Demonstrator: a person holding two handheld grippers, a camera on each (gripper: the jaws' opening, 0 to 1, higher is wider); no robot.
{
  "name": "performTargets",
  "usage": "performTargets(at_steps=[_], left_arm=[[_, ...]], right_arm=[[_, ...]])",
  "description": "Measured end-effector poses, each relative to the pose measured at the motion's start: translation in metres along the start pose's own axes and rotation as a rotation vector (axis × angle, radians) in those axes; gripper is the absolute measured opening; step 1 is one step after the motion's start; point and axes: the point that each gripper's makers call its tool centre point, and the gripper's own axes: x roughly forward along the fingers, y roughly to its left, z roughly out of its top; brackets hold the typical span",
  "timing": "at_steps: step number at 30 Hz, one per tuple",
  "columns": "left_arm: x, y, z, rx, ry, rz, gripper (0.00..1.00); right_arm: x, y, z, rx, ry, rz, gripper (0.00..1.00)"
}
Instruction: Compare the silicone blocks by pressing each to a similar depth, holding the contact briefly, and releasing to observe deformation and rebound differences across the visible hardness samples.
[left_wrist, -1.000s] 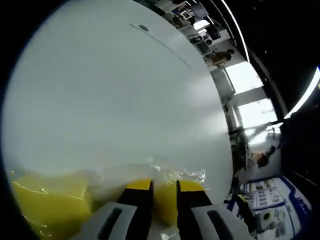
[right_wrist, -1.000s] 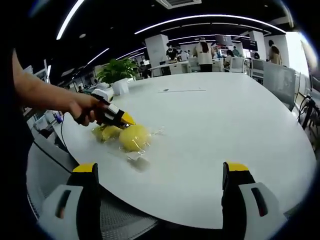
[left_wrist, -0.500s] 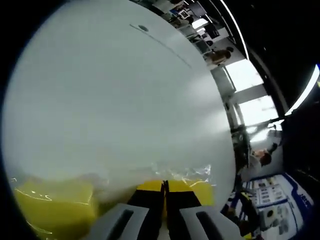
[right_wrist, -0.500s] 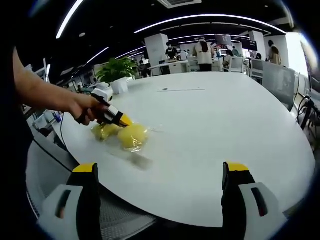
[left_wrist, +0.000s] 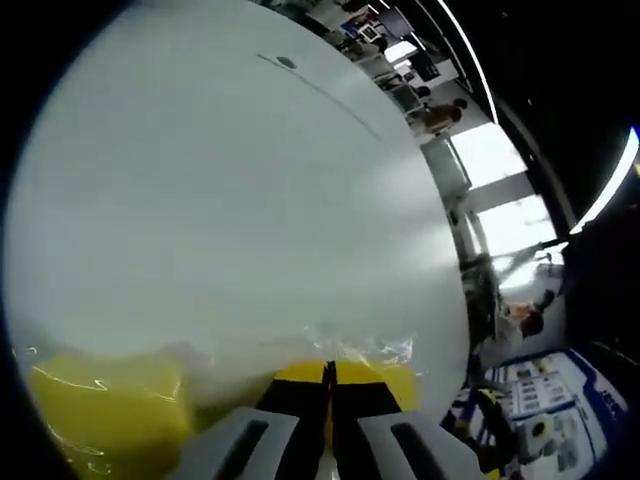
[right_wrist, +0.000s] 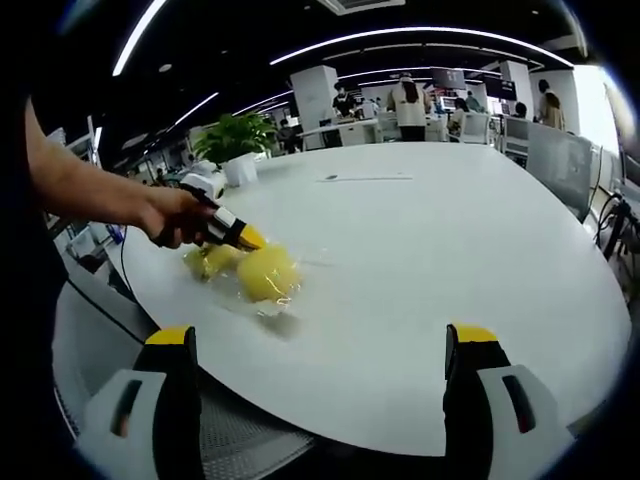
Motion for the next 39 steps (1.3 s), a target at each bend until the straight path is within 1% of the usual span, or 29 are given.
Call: performTargets(at_steps=[1,3,4,8,12,13,15,19,21,22,24,26,27,31,34,35,36,37,39], left_arm=[[-0.001,-0.004,0.001,-0.027,0.0,-0.023,0.0],[-0.004,-0.008,0.001,-0.01,-0.008,-0.043,0.0],[-0.005,-0.009,0.0,-0.005,-0.009,-0.042,0.0],[-0.008,-0.012,0.0,-0.016,-0.018,-0.071,0.0],[-0.012,-0.019,-0.001,0.008,-0.028,-0.087,0.0],[-0.013,-0.023,0.0,0.01,-0.034,-0.103,0.0],[-0.016,-0.032,0.003,0.043,-0.049,-0.142,0.0],[-0.025,-0.044,0.002,0.076,-0.06,-0.154,0.0],[-0.028,-0.046,0.0,0.093,-0.063,-0.155,0.0],[-0.03,-0.047,0.0,0.108,-0.065,-0.158,0.0],[-0.035,-0.052,0.003,0.154,-0.09,-0.169,0.0],[-0.039,-0.059,0.007,0.183,-0.115,-0.211,0.0],[-0.04,-0.059,0.007,0.173,-0.111,-0.204,0.0],[-0.048,-0.072,0.012,0.226,-0.122,-0.229,0.0],[-0.054,-0.079,0.016,0.286,-0.128,-0.224,0.0],[-0.056,-0.079,0.019,0.333,-0.142,-0.207,0.0],[-0.06,-0.083,0.025,0.394,-0.183,-0.191,0.0],[-0.063,-0.088,0.026,0.397,-0.19,-0.204,0.0],[-0.067,-0.093,0.029,0.41,-0.199,-0.208,0.0]], right_arm=[[0.0,0.0,0.0,0.0,0.002,0.001,0.96],[0.001,0.001,-0.001,-0.002,0.006,0.002,0.96],[0.002,0.001,-0.001,-0.002,0.006,0.003,0.96],[0.002,0.002,0.003,-0.003,0.0,0.0,0.96],[0.004,0.004,0.003,-0.012,0.005,0.005,0.96],[0.004,0.004,0.004,-0.014,0.005,0.006,0.96],[0.004,0.005,0.007,-0.017,0.005,0.006,0.96],[0.002,0.007,0.017,-0.029,-0.007,0.004,0.96],[0.002,0.006,0.018,-0.034,-0.008,0.005,0.96],[0.002,0.006,0.019,-0.036,-0.009,0.006,0.96],[0.003,0.008,0.019,-0.042,-0.006,0.009,0.96],[0.003,0.009,0.02,-0.048,-0.004,0.011,0.96],[0.003,0.01,0.021,-0.048,-0.004,0.012,0.96],[0.003,0.013,0.025,-0.054,-0.013,0.015,0.96],[0.003,0.014,0.025,-0.077,-0.007,0.011,0.96],[0.004,0.014,0.025,-0.088,-0.003,0.01,0.96],[0.004,0.015,0.026,-0.083,-0.005,0.012,0.96],[0.003,0.016,0.027,-0.077,-0.012,0.014,0.96],[0.003,0.017,0.029,-0.083,-0.015,0.009,0.96]])
